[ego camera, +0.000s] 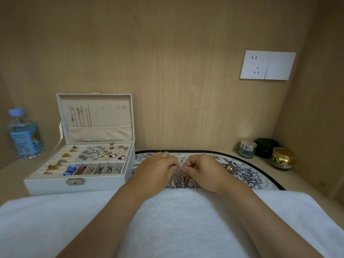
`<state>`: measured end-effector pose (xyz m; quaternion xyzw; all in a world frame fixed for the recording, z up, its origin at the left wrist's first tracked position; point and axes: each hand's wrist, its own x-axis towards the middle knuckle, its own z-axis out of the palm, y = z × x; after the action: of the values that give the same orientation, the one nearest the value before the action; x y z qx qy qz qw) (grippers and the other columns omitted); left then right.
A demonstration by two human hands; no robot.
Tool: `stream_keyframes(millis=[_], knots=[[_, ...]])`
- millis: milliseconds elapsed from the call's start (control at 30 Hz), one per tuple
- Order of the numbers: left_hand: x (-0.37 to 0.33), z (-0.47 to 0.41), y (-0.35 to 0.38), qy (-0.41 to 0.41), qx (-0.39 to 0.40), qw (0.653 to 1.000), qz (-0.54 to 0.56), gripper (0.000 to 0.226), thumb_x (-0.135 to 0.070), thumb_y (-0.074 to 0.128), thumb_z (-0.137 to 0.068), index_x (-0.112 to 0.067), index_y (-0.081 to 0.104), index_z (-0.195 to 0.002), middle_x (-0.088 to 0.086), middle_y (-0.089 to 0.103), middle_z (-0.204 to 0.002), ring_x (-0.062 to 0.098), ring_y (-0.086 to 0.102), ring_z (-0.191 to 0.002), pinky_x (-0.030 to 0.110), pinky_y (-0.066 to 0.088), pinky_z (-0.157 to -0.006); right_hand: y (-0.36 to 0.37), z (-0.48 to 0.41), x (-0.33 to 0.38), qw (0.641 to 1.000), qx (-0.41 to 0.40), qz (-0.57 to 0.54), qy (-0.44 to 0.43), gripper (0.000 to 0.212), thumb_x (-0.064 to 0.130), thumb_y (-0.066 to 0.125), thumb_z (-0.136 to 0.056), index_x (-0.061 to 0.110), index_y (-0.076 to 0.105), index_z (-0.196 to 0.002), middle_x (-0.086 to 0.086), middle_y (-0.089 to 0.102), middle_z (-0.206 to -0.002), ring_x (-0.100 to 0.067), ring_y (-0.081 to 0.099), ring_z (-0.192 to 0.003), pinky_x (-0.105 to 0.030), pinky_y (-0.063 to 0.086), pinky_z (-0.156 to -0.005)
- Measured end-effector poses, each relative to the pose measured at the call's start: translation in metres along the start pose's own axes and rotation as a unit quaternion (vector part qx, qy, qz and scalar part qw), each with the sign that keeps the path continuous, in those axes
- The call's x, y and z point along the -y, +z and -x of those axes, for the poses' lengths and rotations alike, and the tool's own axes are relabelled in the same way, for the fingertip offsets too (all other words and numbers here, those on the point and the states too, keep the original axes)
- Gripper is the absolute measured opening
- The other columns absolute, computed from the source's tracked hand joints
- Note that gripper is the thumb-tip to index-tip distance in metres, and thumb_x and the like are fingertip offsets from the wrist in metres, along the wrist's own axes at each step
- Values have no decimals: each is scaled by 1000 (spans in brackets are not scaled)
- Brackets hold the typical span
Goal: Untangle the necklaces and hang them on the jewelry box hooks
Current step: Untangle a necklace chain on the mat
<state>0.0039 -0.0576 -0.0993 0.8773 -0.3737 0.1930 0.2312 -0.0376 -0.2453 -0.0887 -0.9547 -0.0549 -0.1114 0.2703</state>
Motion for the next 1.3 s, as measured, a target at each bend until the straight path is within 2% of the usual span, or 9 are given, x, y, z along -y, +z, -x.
stream_keyframes(millis=[133,200,433,567,767,833,1000,1200,1300], knots=[[1,2,1,-100,38,987,123,18,-28,51,-95,-31,65,-84,-13,66,-78,9,60,-73,34,51,-72,-1,6,2,997,-63,-13,-31,13,29,63,-93,27,68,-81,29,60,-64,3,52,-51,-16,33,-51],[4,1,3,-134,45,972,187,22,-30,50,-98,-32,64,-80,-7,67,-76,15,62,-72,36,51,-72,1,6,4,986,-87,-140,-17,14,23,63,-93,22,68,-79,21,61,-63,-2,46,-47,-16,35,-51],[3,0,8,-165,42,929,329,38,-33,44,-103,-35,63,-71,-11,59,-64,6,51,-61,33,44,-69,0,3,17,874,-45,-473,104,17,18,49,-101,12,58,-88,-1,69,-79,-20,52,-52,-30,44,-56],[2,-1,6,-174,23,901,397,27,-32,55,-99,-31,69,-76,-7,63,-74,10,55,-72,32,46,-74,2,2,19,829,-40,-539,143,15,17,50,-102,8,58,-94,-4,70,-78,-21,58,-58,-34,51,-58],[2,1,8,-181,9,893,413,10,-16,71,-89,-23,72,-83,-4,71,-82,10,64,-78,28,52,-79,10,2,16,868,-15,-483,112,16,18,55,-101,8,62,-90,-5,66,-74,-23,67,-64,-42,59,-72],[2,1,8,-202,-4,885,419,7,-12,68,-91,-17,71,-88,1,69,-80,14,64,-74,29,54,-76,11,2,16,863,7,-494,106,9,15,63,-97,6,65,-96,-11,67,-78,-23,68,-67,-36,62,-69],[-6,-2,4,-217,-6,869,444,9,-9,55,-99,-10,62,-93,-1,60,-70,7,57,-60,17,50,-58,17,4,13,875,32,-467,124,28,11,79,-83,5,69,-108,-9,72,-82,-18,67,-66,-29,56,-57],[-6,-6,-3,-204,46,914,348,9,-19,56,-99,-16,64,-94,-3,63,-74,6,51,-59,23,45,-63,12,2,9,887,-25,-452,92,4,11,76,-86,16,75,-86,-4,71,-75,-12,58,-49,-25,48,-50],[-4,-11,-10,-189,89,928,308,8,-20,60,-97,-15,67,-97,2,65,-79,13,55,-67,31,48,-68,11,1,2,940,-73,-329,42,6,15,74,-88,20,76,-88,8,71,-75,1,56,-52,-17,46,-58]])
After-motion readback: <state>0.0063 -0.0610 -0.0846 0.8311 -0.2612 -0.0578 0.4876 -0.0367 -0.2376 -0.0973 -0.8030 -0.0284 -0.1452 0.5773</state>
